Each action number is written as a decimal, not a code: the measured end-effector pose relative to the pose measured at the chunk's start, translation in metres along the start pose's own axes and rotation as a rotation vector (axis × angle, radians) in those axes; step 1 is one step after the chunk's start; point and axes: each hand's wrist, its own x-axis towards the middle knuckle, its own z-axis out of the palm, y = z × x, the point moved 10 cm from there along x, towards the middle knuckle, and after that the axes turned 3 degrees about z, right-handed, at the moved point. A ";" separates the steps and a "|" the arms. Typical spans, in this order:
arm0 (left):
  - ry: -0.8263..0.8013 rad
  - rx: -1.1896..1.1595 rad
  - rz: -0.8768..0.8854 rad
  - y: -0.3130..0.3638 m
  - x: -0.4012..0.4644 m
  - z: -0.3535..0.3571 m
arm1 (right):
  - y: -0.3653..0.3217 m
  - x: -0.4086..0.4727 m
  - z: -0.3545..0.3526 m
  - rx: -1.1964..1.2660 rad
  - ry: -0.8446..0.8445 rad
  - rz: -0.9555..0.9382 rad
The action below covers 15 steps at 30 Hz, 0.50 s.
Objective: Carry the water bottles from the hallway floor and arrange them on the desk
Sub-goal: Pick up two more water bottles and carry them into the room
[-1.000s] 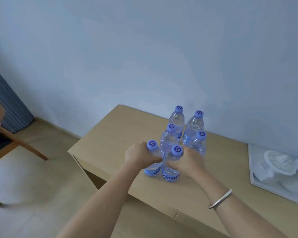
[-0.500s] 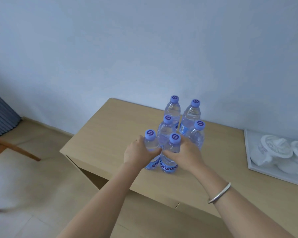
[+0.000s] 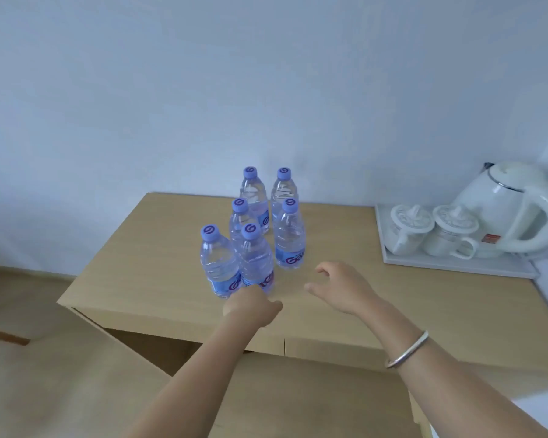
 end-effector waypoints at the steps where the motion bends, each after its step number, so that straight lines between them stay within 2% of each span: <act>1: -0.003 0.041 0.060 0.027 -0.006 0.004 | 0.013 -0.010 -0.009 -0.005 0.021 0.020; 7: -0.004 0.221 0.443 0.193 -0.064 0.039 | 0.132 -0.105 -0.075 0.109 0.145 0.232; 15: -0.140 0.400 0.851 0.370 -0.208 0.172 | 0.314 -0.301 -0.131 0.265 0.312 0.581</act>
